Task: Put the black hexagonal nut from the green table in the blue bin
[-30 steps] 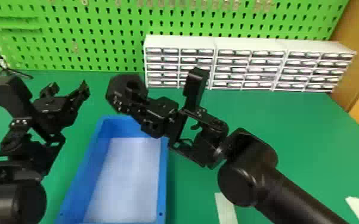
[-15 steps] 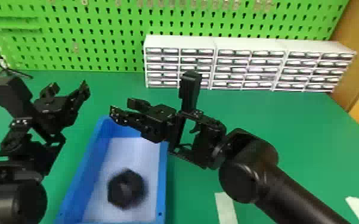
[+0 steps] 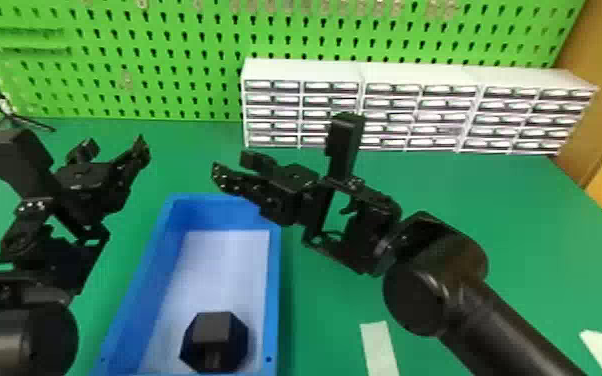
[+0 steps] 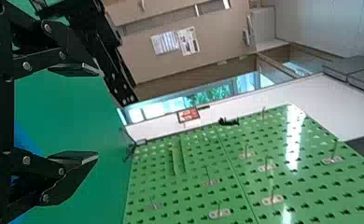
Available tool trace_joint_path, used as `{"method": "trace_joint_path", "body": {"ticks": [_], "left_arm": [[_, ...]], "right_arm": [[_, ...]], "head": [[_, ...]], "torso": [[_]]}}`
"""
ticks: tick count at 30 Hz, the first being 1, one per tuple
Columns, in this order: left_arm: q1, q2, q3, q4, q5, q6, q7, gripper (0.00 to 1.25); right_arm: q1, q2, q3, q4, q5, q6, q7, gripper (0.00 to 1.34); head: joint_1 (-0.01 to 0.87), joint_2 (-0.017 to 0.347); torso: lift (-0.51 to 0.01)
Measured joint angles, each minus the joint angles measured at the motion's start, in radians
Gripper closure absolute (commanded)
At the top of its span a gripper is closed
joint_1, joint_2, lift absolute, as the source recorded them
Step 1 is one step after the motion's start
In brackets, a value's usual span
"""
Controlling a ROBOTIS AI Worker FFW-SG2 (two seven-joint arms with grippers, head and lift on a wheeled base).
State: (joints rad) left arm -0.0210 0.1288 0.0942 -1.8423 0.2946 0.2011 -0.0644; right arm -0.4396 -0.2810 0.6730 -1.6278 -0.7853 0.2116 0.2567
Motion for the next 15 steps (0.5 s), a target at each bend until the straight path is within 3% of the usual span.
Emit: {"method": "trace_joint_path", "body": {"ticks": [15], "left_arm": [[0.001, 0.0, 0.005, 0.0, 0.006, -0.004, 0.0, 0.43]], "right_arm": [[0.153, 0.057, -0.328, -0.052, 0.185, 0.03, 0.002, 0.61]], "head": [[0.692, 0.008]], "torso": [[-0.097]]}}
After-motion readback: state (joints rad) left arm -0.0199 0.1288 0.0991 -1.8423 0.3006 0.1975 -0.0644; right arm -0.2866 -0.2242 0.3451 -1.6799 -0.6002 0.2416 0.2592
